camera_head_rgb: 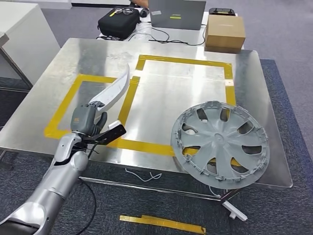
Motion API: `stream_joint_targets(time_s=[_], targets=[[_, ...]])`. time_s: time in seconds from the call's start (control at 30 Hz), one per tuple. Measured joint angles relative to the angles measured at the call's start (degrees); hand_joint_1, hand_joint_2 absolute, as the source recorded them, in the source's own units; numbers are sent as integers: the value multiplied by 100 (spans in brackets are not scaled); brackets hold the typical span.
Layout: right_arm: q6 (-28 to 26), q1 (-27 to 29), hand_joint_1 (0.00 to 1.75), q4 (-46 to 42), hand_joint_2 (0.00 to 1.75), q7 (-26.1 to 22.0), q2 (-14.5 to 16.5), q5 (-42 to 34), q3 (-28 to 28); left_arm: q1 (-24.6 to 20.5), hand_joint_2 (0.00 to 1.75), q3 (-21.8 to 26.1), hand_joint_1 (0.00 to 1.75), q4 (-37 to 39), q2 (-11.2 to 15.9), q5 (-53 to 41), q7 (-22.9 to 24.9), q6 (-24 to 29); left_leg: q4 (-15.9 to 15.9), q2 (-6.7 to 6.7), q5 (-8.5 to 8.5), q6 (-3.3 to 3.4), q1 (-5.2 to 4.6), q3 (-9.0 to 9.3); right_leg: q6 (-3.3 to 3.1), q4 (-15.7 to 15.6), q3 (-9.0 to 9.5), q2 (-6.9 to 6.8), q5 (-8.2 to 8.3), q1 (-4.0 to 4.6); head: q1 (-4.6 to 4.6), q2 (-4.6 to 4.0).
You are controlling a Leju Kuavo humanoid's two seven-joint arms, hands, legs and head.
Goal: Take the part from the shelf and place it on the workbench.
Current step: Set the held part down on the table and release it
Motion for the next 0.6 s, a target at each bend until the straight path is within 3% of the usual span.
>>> stream_joint_targets(time_s=[0.07,0.1,0.13,0.17,0.2,0.27,0.33,0.43,0.5,0.57,0.6], targets=[[9,-10,0,0,0,0,2,37,29,-166,175,-33,175,369,1,-55,41,-5,745,4,-330,-42,20,-328,-14,3,1,-1,-4,0,-9,0],[14,-15,0,0,0,-3,3,51,41,-225,175,-43,175,547,-1,-71,57,-9,978,6,-385,-54,26,-431,-16,7,3,4,-6,-1,-9,-1],[20,-19,0,0,0,-6,7,62,51,-286,175,-48,175,714,-3,-83,74,-14,1014,7,-332,-57,30,-447,-14,13,6,12,-9,-1,-10,-1],[25,-24,0,0,0,-6,12,72,58,-356,175,-50,175,871,-8,-92,93,-20,811,8,-169,-53,32,-356,-9,20,10,19,-14,-1,-10,-1],[30,-32,0,0,0,1,20,83,61,-441,175,-50,175,1015,-14,-98,121,-29,442,9,55,-42,34,-192,1,30,15,25,-23,-1,-10,-1],[35,-65,0,1,0,16,35,102,65,-645,175,-52,175,1291,-39,-135,203,-61,-267,7,328,-8,19,127,41,53,6,26,-43,16,-7,-1],[38,-105,0,2,0,17,46,110,67,-813,175,-61,175,1568,-79,-219,340,-114,-522,0,340,37,-7,230,93,59,-16,24,-42,28,-2,-1],[39,-149,0,2,0,8,61,112,67,-966,175,-74,175,1917,-122,-359,569,-150,-571,5,359,143,5,242,175,94,-66,23,-90,15,2,-1],[35,-162,0,2,0,8,62,111,66,-1057,175,-76,175,2096,-143,-424,688,-131,-598,8,377,213,26,255,219,523,-279,17,-334,9,31,-1],[33,-165,0,3,0,1,64,112,65,-1104,175,-77,175,2265,-153,-469,798,-109,-597,6,374,243,17,254,242,1316,-664,14,-656,6,55,-1],[33,-159,0,5,0,-5,66,113,65,-1107,175,-77,175,2347,-153,-487,854,-96,-597,6,371,246,11,255,246,1615,-832,13,-730,4,55,-1]])
